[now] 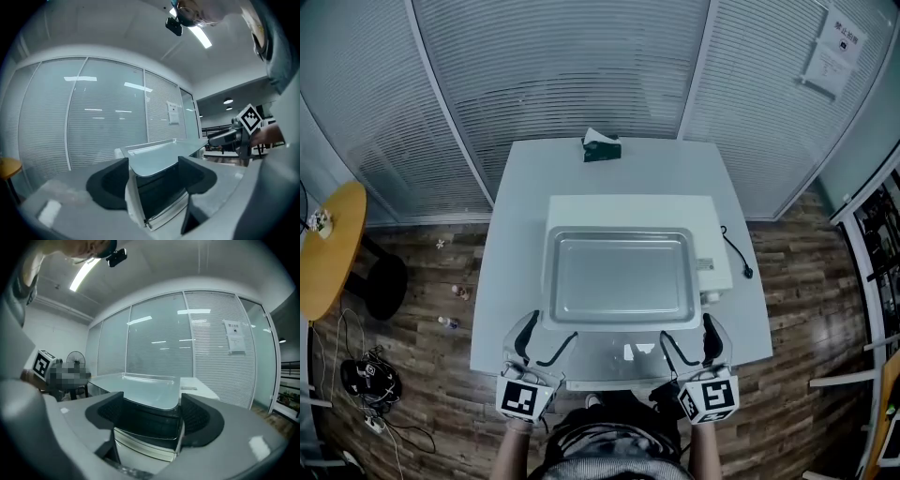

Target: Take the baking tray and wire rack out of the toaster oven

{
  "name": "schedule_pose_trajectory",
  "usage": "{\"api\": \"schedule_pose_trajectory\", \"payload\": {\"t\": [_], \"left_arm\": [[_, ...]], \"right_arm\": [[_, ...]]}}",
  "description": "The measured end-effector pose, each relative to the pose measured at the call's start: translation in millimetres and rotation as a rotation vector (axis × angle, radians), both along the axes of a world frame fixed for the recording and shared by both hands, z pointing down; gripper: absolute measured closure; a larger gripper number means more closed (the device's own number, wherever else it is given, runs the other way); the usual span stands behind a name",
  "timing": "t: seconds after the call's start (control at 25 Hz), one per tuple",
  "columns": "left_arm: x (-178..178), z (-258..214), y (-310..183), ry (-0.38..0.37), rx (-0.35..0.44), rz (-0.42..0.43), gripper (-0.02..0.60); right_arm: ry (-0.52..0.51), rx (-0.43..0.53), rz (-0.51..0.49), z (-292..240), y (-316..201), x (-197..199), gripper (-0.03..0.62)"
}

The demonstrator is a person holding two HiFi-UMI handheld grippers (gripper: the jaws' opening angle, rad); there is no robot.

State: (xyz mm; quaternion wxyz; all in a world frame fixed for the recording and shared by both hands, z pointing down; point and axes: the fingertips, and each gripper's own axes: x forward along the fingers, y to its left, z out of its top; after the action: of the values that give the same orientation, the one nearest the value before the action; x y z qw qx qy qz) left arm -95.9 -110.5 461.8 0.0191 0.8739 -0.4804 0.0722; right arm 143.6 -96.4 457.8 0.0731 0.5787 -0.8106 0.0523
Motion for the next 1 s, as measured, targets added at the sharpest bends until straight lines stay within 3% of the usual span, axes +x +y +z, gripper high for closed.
{"api": "schedule_pose_trajectory", "payload": {"t": [0.12,1.0], "left_arm": [[4.4,-0.9,-6.2,-0.004,0.004,0.01,0.258],[14.9,-3.2,-68.3,-0.001,0.029,0.023,0.259]], "right_arm": [[-0.013,-0.003,0.004,-0.3,-6.7,1.1,0.224],[-0.05,-0.046,0.012,0.2,-70.9,12.2,0.235]]}}
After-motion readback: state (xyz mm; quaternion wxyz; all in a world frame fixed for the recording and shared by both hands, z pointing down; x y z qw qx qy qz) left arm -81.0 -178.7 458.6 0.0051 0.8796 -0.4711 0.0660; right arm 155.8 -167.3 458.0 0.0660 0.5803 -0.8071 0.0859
